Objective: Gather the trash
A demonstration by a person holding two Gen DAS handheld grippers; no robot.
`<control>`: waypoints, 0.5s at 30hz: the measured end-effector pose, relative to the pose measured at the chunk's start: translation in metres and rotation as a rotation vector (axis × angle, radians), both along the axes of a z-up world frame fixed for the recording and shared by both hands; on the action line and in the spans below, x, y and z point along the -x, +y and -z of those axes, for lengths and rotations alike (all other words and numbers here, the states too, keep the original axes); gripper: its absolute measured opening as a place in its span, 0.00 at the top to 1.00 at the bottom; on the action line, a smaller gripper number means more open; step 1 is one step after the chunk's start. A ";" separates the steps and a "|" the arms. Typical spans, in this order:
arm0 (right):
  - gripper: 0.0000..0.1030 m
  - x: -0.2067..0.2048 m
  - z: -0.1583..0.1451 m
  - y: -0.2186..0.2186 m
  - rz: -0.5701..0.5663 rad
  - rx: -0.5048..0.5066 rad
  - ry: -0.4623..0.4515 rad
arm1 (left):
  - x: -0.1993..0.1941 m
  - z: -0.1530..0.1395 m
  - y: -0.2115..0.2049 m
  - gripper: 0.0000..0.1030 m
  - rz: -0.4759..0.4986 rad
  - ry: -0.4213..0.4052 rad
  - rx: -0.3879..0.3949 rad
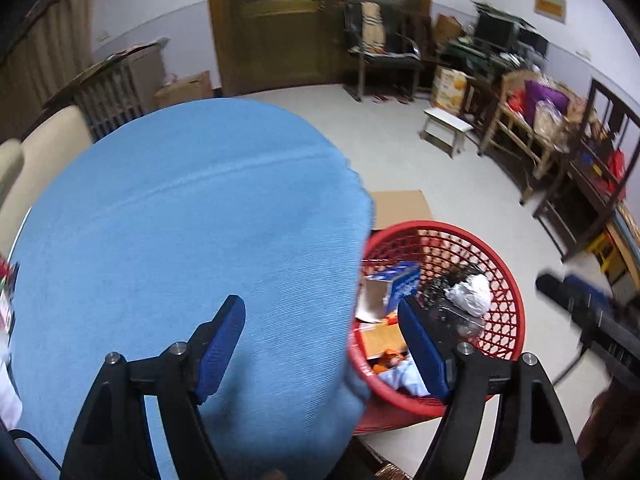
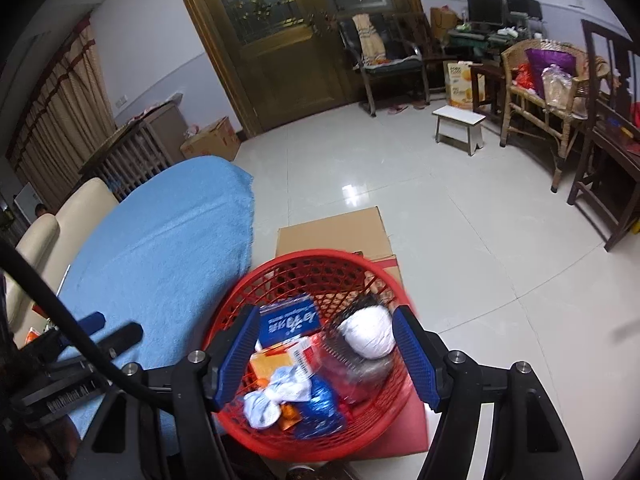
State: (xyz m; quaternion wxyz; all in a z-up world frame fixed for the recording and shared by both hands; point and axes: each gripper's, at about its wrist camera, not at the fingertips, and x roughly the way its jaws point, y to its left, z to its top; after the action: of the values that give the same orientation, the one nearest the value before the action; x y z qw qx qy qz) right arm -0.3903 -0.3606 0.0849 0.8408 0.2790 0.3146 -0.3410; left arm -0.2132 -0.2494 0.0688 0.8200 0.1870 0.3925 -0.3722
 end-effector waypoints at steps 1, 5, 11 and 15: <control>0.28 -0.002 0.003 0.011 -0.010 0.010 -0.001 | -0.002 0.000 0.004 0.23 -0.010 0.002 0.004; 0.28 -0.020 0.014 0.047 -0.080 0.016 0.036 | -0.010 0.000 0.024 0.23 -0.067 0.016 0.027; 0.28 -0.036 0.015 0.084 -0.157 0.058 0.073 | -0.013 -0.003 0.041 0.23 -0.107 0.014 0.060; 0.28 -0.036 0.017 0.092 -0.146 0.066 0.091 | -0.013 -0.007 0.046 0.23 -0.109 0.016 0.078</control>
State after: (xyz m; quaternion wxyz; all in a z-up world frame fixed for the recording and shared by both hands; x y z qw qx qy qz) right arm -0.3545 -0.2686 0.0679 0.8569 0.2117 0.3607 -0.3014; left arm -0.2007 -0.2033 0.0754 0.8425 0.1304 0.3938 -0.3436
